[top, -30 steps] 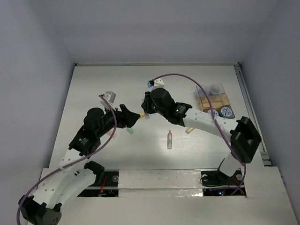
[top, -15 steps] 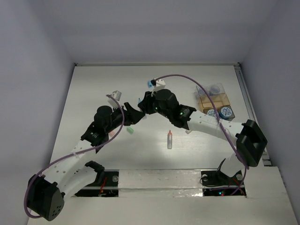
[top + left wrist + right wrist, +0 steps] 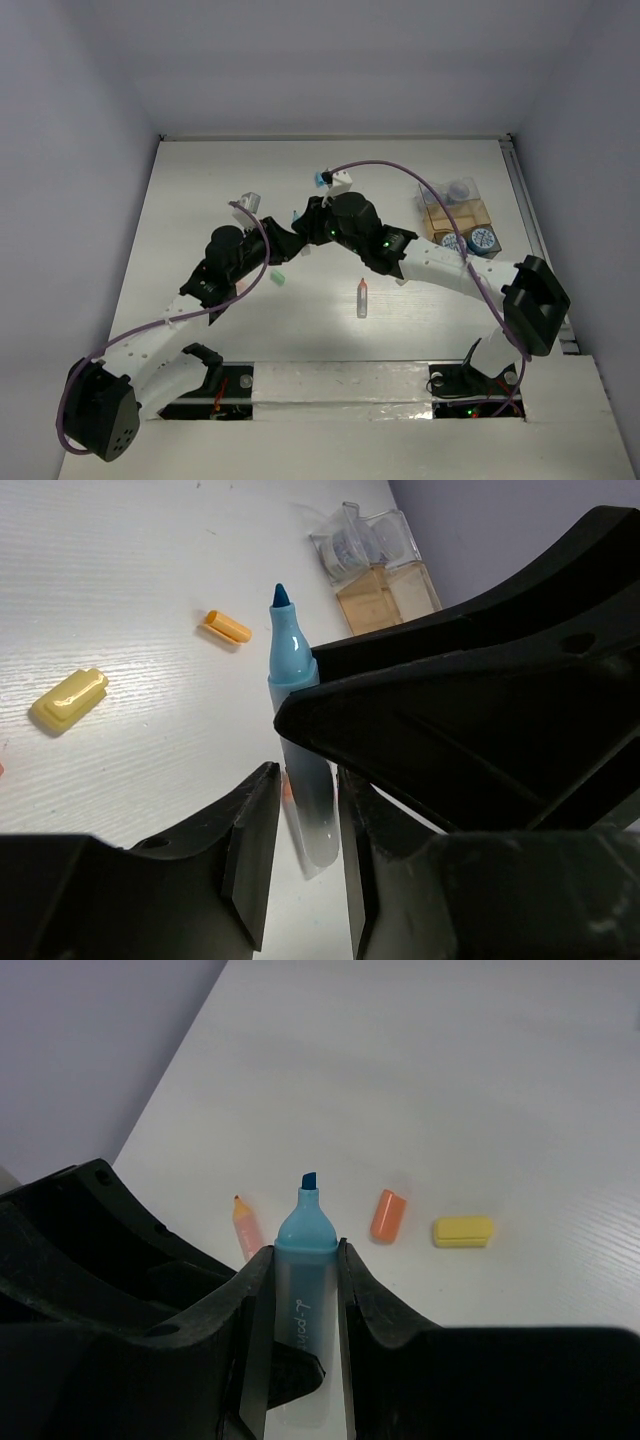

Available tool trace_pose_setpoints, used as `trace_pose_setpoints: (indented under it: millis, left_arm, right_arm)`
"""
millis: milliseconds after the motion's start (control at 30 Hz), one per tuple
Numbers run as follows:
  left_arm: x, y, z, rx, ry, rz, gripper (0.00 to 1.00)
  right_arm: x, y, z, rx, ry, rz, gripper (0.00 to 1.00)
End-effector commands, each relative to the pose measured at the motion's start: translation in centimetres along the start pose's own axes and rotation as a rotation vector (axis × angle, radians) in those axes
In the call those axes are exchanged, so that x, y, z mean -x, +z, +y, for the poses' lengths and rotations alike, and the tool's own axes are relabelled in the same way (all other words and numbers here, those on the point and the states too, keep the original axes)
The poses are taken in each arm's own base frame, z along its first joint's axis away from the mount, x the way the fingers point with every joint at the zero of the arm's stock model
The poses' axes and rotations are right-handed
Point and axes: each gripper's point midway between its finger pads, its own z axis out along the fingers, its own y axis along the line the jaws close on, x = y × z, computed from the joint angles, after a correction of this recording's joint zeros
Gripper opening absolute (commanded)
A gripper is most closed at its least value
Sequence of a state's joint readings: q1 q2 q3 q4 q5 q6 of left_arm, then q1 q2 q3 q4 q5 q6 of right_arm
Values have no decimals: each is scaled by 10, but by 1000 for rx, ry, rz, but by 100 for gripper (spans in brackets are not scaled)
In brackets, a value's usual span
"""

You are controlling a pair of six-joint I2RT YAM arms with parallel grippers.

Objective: Sort the stationery into containers
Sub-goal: Pick up the pen from the center of the board, then close the pen cap on the pen.

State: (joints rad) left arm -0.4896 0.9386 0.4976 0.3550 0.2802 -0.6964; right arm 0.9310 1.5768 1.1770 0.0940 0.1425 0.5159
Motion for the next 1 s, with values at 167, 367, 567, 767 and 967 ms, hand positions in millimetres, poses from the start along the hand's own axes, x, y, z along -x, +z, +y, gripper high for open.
trace_pose_setpoints:
  millis: [167, 367, 567, 767, 967]
  left_arm:
    - [0, 3, -13, -58, 14, -15, 29]
    - [-4, 5, -13, -55, 13, 1, 28]
    - [1, 3, -13, -28, 17, -14, 0]
    - [15, -8, -20, -13, 56, -49, 0]
    - [20, -30, -28, 11, 124, -21, 0]
  right_arm:
    - [16, -7, 24, 87, 34, -56, 12]
    - [18, -6, 18, 62, 21, -73, 12]
    - [14, -7, 9, 26, 3, -68, 13]
    - [7, -12, 2, -4, -27, -34, 26]
    - [26, -31, 1, 85, -57, -3, 66]
